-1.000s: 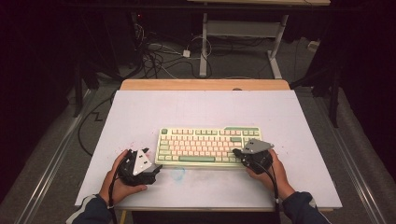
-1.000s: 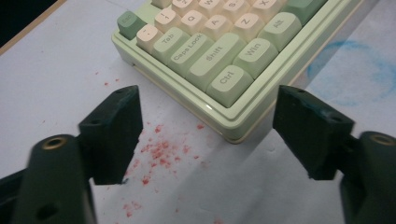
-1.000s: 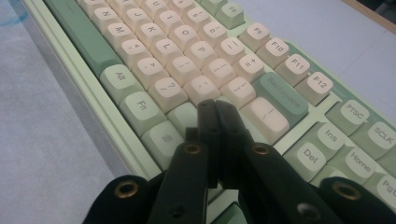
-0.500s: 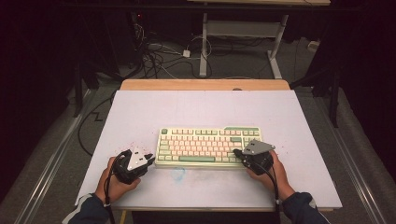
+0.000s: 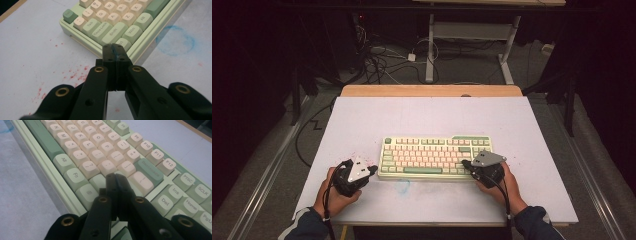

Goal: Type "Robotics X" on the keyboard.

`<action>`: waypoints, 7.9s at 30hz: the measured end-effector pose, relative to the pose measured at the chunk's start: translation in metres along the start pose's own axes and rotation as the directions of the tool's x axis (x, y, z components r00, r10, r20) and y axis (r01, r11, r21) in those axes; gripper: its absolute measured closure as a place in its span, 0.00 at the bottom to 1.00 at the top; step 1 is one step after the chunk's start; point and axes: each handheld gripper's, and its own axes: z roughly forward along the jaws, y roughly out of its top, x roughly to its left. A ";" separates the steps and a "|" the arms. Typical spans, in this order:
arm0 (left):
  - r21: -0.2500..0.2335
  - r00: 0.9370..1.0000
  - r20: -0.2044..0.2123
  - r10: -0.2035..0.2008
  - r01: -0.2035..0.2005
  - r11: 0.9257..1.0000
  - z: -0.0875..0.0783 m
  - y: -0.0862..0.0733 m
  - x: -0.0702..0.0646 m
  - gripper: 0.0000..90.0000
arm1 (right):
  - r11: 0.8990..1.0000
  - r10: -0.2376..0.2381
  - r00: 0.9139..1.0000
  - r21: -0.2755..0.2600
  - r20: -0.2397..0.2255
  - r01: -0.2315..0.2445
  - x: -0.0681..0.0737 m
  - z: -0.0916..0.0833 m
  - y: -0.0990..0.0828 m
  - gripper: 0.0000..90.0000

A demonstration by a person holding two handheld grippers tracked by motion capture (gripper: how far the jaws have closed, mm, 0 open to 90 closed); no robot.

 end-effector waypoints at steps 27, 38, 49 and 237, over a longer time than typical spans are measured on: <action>0.041 0.999 0.038 0.036 -0.038 0.998 0.041 0.025 -0.019 0.97 | 1.000 0.001 1.000 -0.004 0.008 -0.001 0.001 0.000 -0.001 1.00; 0.053 0.997 0.064 0.045 -0.049 0.997 0.055 0.027 -0.029 0.97 | 1.000 0.002 1.000 -0.005 0.005 -0.002 0.001 0.000 -0.001 1.00; 0.076 0.994 0.093 0.063 -0.071 0.995 0.068 0.026 -0.039 0.97 | 1.000 0.002 1.000 -0.008 0.002 -0.002 0.000 0.000 -0.001 1.00; -0.204 0.986 -0.025 0.165 -0.167 0.965 0.041 0.016 -0.048 0.16 | 0.986 0.021 0.967 -0.165 0.255 0.022 0.011 -0.042 0.006 0.21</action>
